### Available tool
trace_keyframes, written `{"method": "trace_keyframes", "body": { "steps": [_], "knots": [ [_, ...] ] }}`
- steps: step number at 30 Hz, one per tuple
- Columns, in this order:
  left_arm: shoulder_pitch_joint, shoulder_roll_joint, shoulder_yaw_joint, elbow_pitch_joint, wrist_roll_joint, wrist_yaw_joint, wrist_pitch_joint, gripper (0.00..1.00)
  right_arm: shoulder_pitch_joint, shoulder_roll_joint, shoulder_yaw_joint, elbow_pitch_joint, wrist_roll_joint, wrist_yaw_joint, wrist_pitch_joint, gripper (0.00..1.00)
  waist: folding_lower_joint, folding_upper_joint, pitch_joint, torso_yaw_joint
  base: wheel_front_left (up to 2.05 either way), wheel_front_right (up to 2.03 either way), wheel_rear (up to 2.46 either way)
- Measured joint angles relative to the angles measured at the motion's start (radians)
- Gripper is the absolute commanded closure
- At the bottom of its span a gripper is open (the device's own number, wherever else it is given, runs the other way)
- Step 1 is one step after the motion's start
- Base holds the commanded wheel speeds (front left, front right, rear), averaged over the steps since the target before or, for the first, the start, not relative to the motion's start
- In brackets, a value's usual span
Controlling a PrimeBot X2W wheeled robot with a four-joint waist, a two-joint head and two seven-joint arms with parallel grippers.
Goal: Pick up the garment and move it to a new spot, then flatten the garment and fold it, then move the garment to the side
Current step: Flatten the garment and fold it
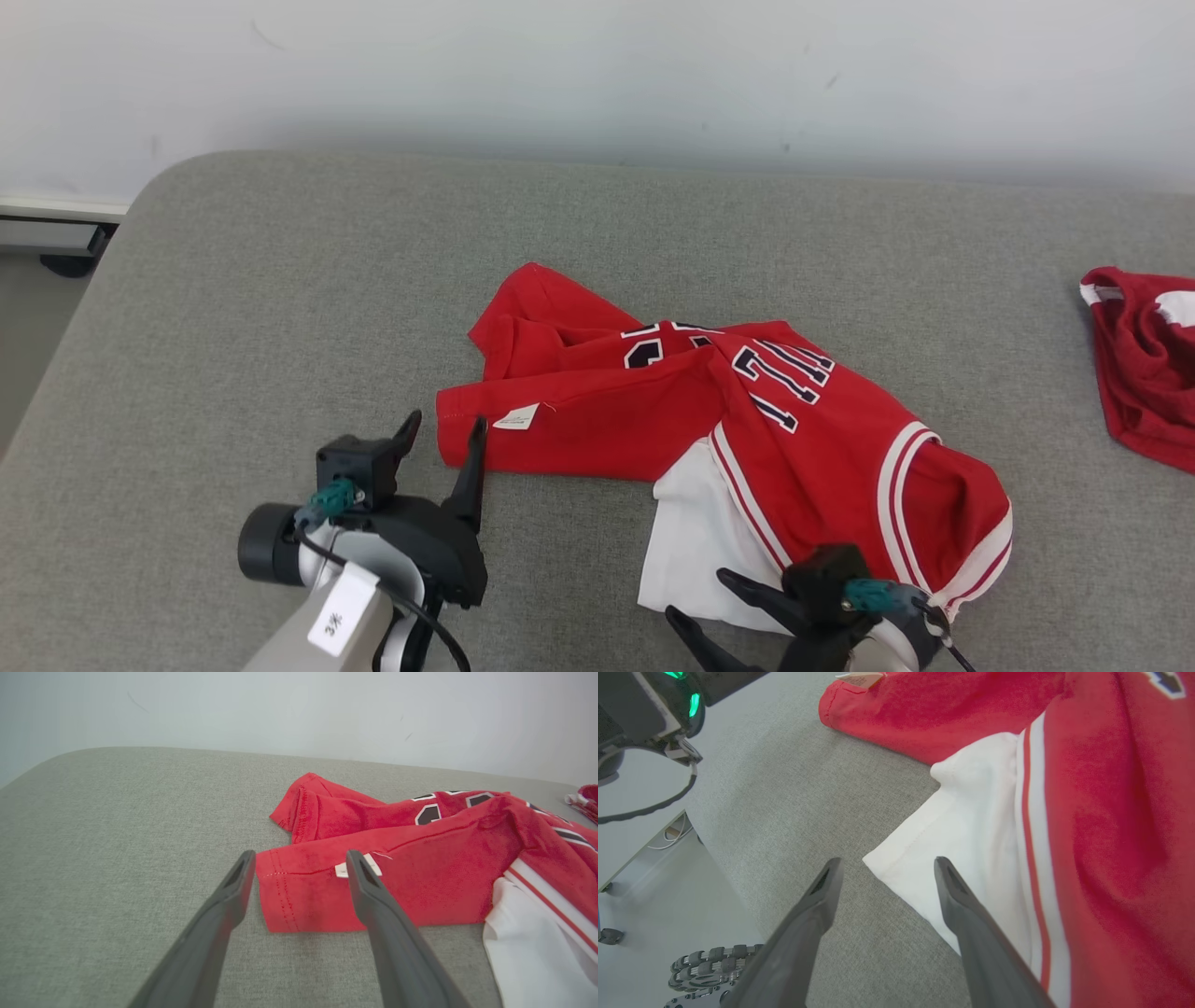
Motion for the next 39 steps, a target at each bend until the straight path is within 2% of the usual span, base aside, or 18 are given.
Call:
{"method": "trace_keyframes", "body": {
  "steps": [6,12,19,31,32,33,34,35,36,39],
  "knots": [
    [-0.048,0.0,-0.002,0.026,-0.01,-0.004,0.043,0.0,-0.06,0.026,0.029,0.068,-0.02,0.01,0.037,0.0,0.0001,0.0,0.017,0.0,0.0,0.0,0.0],
    [-0.078,-0.013,-0.009,0.091,-0.027,-0.054,0.101,0.0,-0.107,0.07,0.06,0.14,-0.03,0.018,0.063,0.0,0.0,0.0,0.033,-0.008,0.0,0.0,0.0],
    [-0.125,-0.031,-0.007,0.154,-0.041,-0.081,0.15,0.0,-0.154,0.093,0.085,0.206,-0.039,0.028,0.075,0.0,0.0001,0.0,0.047,-0.016,0.0,0.0,0.0],
    [-0.16,-0.048,0.002,0.251,-0.069,-0.082,0.194,0.0,-0.215,0.129,0.114,0.303,-0.066,0.044,0.072,0.02,-0.0002,0.0,0.061,-0.027,0.0,0.0,0.0],
    [-0.168,-0.049,0.004,0.258,-0.074,-0.083,0.197,0.0,-0.22,0.129,0.117,0.31,-0.066,0.044,0.072,0.59,-0.0002,-0.0001,0.062,-0.027,0.0,0.0,0.0],
    [-0.174,-0.051,0.008,0.266,-0.079,-0.094,0.203,0.0,-0.223,0.132,0.119,0.321,-0.067,0.045,0.072,0.88,-0.0001,0.0,0.064,-0.026,0.0,0.0,0.0],
    [-0.175,-0.053,0.02,0.27,-0.091,-0.103,0.202,0.0,-0.225,0.133,0.121,0.327,-0.07,0.045,0.072,1.0,-0.0001,-0.0001,0.067,-0.026,0.0,0.0,0.0],
    [-0.175,-0.053,0.02,0.27,-0.091,-0.103,0.202,0.58,-0.225,0.133,0.121,0.327,-0.07,0.045,0.072,1.0,-0.0001,-0.0001,0.067,-0.026,0.0,0.0,0.0],
    [-0.181,-0.058,0.034,0.281,-0.104,-0.108,0.201,1.0,-0.241,0.133,0.122,0.339,-0.075,0.045,0.072,1.0,-0.0001,-0.0001,0.071,-0.027,0.0,0.0,0.0],
    [-0.195,-0.067,0.047,0.293,-0.127,-0.117,0.201,1.0,-0.246,0.136,0.117,0.356,-0.075,0.047,0.06,1.0,-0.0001,-0.0001,0.076,-0.029,0.0,0.0,0.0]
  ]
}}
